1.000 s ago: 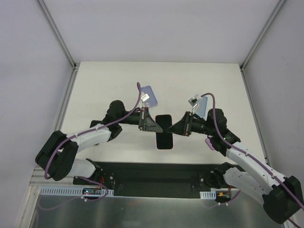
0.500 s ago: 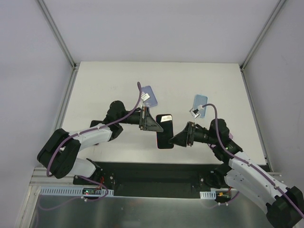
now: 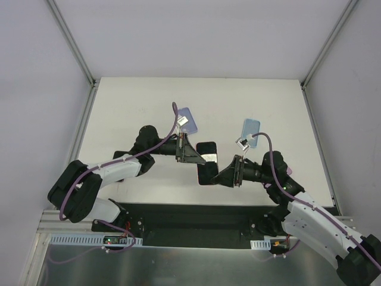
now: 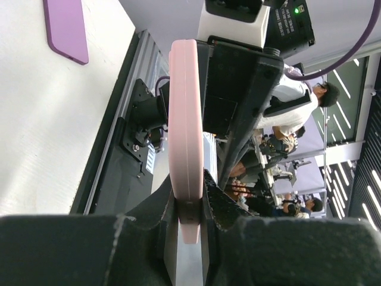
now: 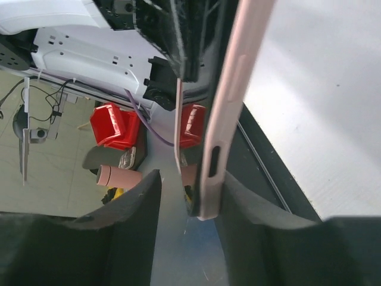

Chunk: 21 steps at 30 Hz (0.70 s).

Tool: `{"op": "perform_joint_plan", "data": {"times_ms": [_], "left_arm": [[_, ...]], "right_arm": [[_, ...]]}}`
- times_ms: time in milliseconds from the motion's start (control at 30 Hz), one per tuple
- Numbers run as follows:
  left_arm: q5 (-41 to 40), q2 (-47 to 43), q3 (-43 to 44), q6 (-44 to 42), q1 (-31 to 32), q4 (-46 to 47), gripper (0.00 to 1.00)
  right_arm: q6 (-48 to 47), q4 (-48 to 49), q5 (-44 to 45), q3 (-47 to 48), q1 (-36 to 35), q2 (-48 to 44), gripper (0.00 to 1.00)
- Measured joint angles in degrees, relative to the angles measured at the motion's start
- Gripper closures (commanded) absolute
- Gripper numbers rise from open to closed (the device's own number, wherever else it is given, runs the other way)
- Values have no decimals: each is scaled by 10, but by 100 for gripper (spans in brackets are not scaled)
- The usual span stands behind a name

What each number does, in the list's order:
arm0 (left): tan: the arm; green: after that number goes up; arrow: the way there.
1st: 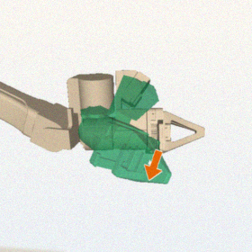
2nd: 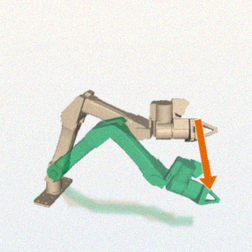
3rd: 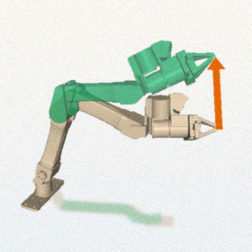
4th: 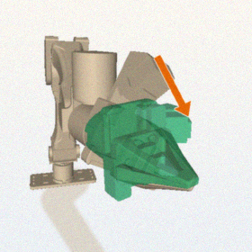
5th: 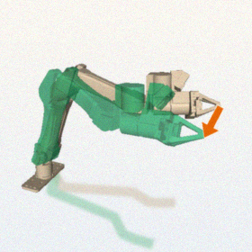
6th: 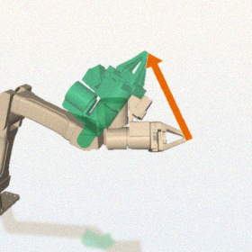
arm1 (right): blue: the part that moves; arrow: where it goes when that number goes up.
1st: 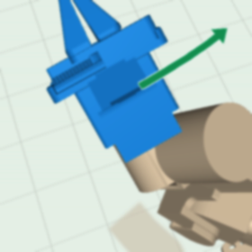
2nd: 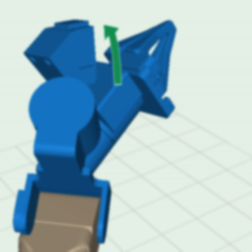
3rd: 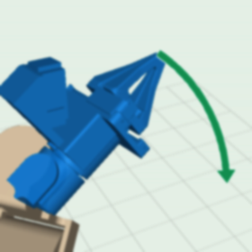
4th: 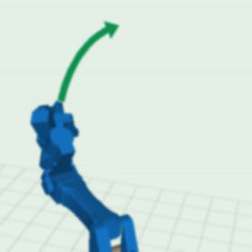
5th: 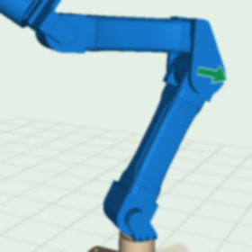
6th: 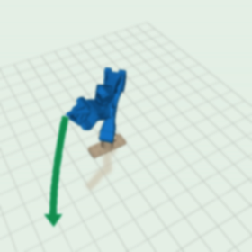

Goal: Put the phone into the phone case

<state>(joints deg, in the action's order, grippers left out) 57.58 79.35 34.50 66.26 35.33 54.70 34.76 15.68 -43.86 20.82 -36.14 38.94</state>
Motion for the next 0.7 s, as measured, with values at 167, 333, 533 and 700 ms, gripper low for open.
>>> {"op": "perform_joint_plan", "data": {"times_ms": [167,333,533,700], "left_arm": [[3,1,11,-29,3,-29,100],[-10,-9,38,-105,8,-137,100],[-22,-24,47,-153,9,-199,100],[-3,-24,47,-152,9,-199,100]], "right_arm": [[-2,-32,17,-4,-1,-7,99],[-8,-70,41,-2,-3,-16,74],[-3,-103,71,5,-6,-22,60],[-14,-133,92,17,-7,-27,45]]}}
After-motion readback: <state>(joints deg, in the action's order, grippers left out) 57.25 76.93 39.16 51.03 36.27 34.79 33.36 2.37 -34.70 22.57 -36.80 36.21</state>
